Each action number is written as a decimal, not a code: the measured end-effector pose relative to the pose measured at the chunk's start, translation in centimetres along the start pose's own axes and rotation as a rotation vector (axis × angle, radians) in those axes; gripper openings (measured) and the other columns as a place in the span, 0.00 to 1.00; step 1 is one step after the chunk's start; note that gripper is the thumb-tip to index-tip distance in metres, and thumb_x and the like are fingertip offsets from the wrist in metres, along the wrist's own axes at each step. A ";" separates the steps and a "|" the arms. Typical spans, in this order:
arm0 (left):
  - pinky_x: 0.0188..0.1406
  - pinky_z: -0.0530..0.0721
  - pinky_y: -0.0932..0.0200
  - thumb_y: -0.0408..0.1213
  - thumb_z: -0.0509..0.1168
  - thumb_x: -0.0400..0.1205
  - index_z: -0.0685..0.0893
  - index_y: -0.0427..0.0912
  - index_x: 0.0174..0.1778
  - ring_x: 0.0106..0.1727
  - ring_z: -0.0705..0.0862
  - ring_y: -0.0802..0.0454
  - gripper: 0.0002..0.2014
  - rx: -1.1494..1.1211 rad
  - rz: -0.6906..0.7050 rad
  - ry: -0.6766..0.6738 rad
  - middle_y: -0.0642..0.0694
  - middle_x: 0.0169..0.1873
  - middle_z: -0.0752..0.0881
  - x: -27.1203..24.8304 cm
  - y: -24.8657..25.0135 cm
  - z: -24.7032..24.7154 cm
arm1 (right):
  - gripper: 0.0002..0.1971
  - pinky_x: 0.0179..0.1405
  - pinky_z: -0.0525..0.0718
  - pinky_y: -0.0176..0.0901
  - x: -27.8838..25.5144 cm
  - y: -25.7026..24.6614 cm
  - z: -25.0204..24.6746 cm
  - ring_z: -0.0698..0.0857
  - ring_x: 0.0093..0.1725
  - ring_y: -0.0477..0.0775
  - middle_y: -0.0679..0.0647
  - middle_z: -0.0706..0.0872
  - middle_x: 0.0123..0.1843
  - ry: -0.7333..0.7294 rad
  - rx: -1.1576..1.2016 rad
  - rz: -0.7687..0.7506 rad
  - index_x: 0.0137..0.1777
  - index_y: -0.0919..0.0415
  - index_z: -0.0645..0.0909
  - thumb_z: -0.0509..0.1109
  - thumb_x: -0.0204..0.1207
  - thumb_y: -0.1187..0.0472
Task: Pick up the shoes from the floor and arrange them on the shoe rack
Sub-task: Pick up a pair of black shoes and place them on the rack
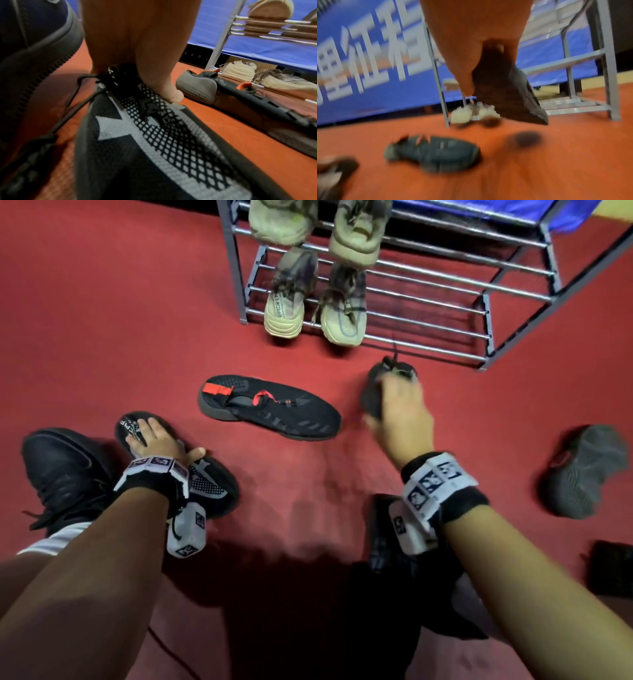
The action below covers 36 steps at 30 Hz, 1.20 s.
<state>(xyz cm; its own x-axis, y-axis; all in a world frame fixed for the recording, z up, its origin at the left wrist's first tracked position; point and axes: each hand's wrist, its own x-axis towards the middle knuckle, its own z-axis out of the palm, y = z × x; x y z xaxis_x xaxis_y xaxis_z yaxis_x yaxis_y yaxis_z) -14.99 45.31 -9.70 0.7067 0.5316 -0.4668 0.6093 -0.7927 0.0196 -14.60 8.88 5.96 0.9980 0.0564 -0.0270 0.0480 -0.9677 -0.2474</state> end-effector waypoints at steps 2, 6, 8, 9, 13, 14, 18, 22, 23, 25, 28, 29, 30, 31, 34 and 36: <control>0.81 0.41 0.39 0.65 0.62 0.74 0.51 0.32 0.83 0.84 0.41 0.38 0.52 -0.016 0.006 0.006 0.36 0.83 0.45 -1.0 0.3 -0.5 | 0.40 0.76 0.65 0.56 -1.2 1.0 4.9 0.57 0.82 0.61 0.58 0.56 0.84 -0.367 -0.044 0.101 0.82 0.63 0.53 0.68 0.77 0.51; 0.82 0.43 0.41 0.65 0.63 0.73 0.43 0.33 0.83 0.83 0.43 0.35 0.55 -0.099 -0.053 0.016 0.38 0.83 0.43 -3.0 1.2 -1.6 | 0.42 0.81 0.51 0.64 -2.2 1.7 9.1 0.39 0.85 0.57 0.53 0.37 0.86 -0.556 -0.093 0.211 0.84 0.60 0.36 0.59 0.81 0.47; 0.80 0.45 0.39 0.65 0.64 0.73 0.40 0.35 0.83 0.83 0.43 0.33 0.56 -0.144 -0.094 0.027 0.40 0.84 0.43 -4.1 2.0 -2.0 | 0.41 0.81 0.53 0.63 -1.9 1.3 8.9 0.39 0.85 0.58 0.53 0.38 0.86 -0.557 -0.053 0.226 0.84 0.61 0.37 0.59 0.82 0.47; 0.80 0.47 0.37 0.64 0.65 0.73 0.40 0.36 0.83 0.83 0.43 0.33 0.56 -0.164 -0.112 0.036 0.42 0.84 0.42 -4.5 2.4 -2.1 | 0.41 0.81 0.54 0.62 -1.6 1.2 8.8 0.40 0.85 0.58 0.53 0.39 0.86 -0.566 -0.030 0.234 0.84 0.61 0.39 0.59 0.82 0.48; 0.77 0.49 0.32 0.63 0.62 0.76 0.41 0.37 0.83 0.83 0.43 0.33 0.52 -0.265 -0.173 0.054 0.44 0.84 0.43 -4.8 3.5 -2.5 | 0.35 0.81 0.57 0.53 -0.5 2.2 7.7 0.49 0.83 0.62 0.56 0.54 0.85 -0.560 0.058 0.211 0.83 0.62 0.51 0.61 0.81 0.52; 0.78 0.49 0.33 0.62 0.61 0.77 0.43 0.37 0.83 0.83 0.44 0.33 0.50 -0.291 -0.184 0.068 0.44 0.84 0.44 -4.8 3.7 -2.6 | 0.32 0.79 0.59 0.49 -0.3 2.5 7.4 0.55 0.81 0.64 0.58 0.61 0.83 -0.532 0.099 0.195 0.81 0.63 0.57 0.62 0.81 0.54; 0.75 0.60 0.41 0.51 0.65 0.79 0.60 0.39 0.81 0.80 0.56 0.34 0.38 -0.502 -0.191 0.334 0.42 0.82 0.53 -5.5 3.2 -2.6 | 0.25 0.71 0.63 0.44 0.7 3.7 6.5 0.69 0.73 0.65 0.64 0.74 0.73 -0.341 0.278 0.273 0.75 0.61 0.69 0.66 0.79 0.58; 0.74 0.62 0.47 0.52 0.73 0.71 0.61 0.41 0.79 0.74 0.65 0.37 0.44 -0.716 -0.406 0.465 0.39 0.78 0.62 -6.7 2.4 -2.2 | 0.32 0.75 0.69 0.55 2.2 4.7 7.1 0.73 0.72 0.65 0.64 0.74 0.72 -0.208 0.496 0.584 0.75 0.63 0.66 0.71 0.74 0.52; 0.74 0.60 0.46 0.54 0.74 0.69 0.59 0.39 0.79 0.74 0.66 0.36 0.47 -0.752 -0.471 0.410 0.37 0.77 0.63 -7.1 2.4 -2.1 | 0.35 0.74 0.70 0.56 2.6 4.8 7.5 0.74 0.72 0.65 0.64 0.74 0.73 -0.199 0.549 0.654 0.75 0.64 0.65 0.72 0.72 0.50; 0.76 0.57 0.46 0.59 0.74 0.67 0.55 0.35 0.80 0.76 0.64 0.37 0.54 -0.805 -0.580 0.273 0.35 0.76 0.64 -8.1 2.4 -1.7 | 0.41 0.73 0.72 0.57 3.2 4.5 8.4 0.76 0.71 0.65 0.64 0.74 0.73 -0.174 0.636 0.758 0.76 0.64 0.61 0.74 0.69 0.46; 0.78 0.55 0.47 0.65 0.73 0.64 0.54 0.32 0.79 0.78 0.62 0.39 0.59 -0.810 -0.644 0.138 0.34 0.76 0.63 -9.5 2.8 -0.9 | 0.50 0.75 0.70 0.57 3.9 3.1 9.7 0.74 0.73 0.65 0.65 0.72 0.74 -0.127 0.695 0.857 0.79 0.63 0.56 0.76 0.64 0.40; 0.78 0.55 0.47 0.65 0.74 0.63 0.54 0.32 0.80 0.78 0.63 0.39 0.60 -0.800 -0.649 0.119 0.35 0.76 0.63 -9.8 3.0 -0.6 | 0.54 0.77 0.68 0.58 4.1 2.5 10.3 0.72 0.75 0.66 0.65 0.70 0.76 -0.123 0.675 0.876 0.81 0.62 0.53 0.76 0.62 0.38; 0.77 0.56 0.47 0.65 0.75 0.62 0.52 0.32 0.80 0.77 0.63 0.39 0.61 -0.789 -0.649 0.105 0.35 0.75 0.63 -10.0 3.4 -0.2 | 0.56 0.78 0.64 0.59 4.2 2.0 10.6 0.69 0.76 0.67 0.65 0.68 0.77 -0.117 0.643 0.884 0.82 0.61 0.50 0.75 0.62 0.36; 0.77 0.57 0.46 0.63 0.76 0.61 0.50 0.33 0.81 0.77 0.64 0.39 0.63 -0.776 -0.644 0.106 0.35 0.75 0.64 -10.2 3.8 0.1 | 0.58 0.79 0.61 0.61 4.3 1.5 11.0 0.67 0.78 0.67 0.65 0.66 0.78 -0.105 0.606 0.892 0.83 0.61 0.48 0.75 0.61 0.35; 0.75 0.60 0.46 0.61 0.79 0.59 0.47 0.33 0.82 0.74 0.65 0.39 0.66 -0.734 -0.637 0.141 0.35 0.74 0.65 -10.3 4.4 0.5 | 0.57 0.79 0.57 0.64 4.6 1.0 11.6 0.63 0.78 0.68 0.65 0.64 0.79 -0.061 0.523 0.912 0.83 0.60 0.47 0.76 0.63 0.38; 0.74 0.61 0.46 0.60 0.79 0.59 0.46 0.31 0.81 0.73 0.65 0.39 0.67 -0.709 -0.639 0.126 0.35 0.74 0.64 -10.0 4.5 0.4 | 0.56 0.79 0.56 0.64 4.8 0.9 11.8 0.62 0.79 0.68 0.65 0.64 0.79 -0.056 0.499 0.913 0.83 0.61 0.47 0.77 0.64 0.40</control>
<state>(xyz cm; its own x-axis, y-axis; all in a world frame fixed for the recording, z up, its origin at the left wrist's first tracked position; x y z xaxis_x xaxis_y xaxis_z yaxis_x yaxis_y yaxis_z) -19.45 36.32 -5.27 0.1744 0.8615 -0.4768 0.9390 0.0003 0.3438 -10.28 11.16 -5.86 0.6421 -0.6225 -0.4474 -0.7594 -0.4369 -0.4820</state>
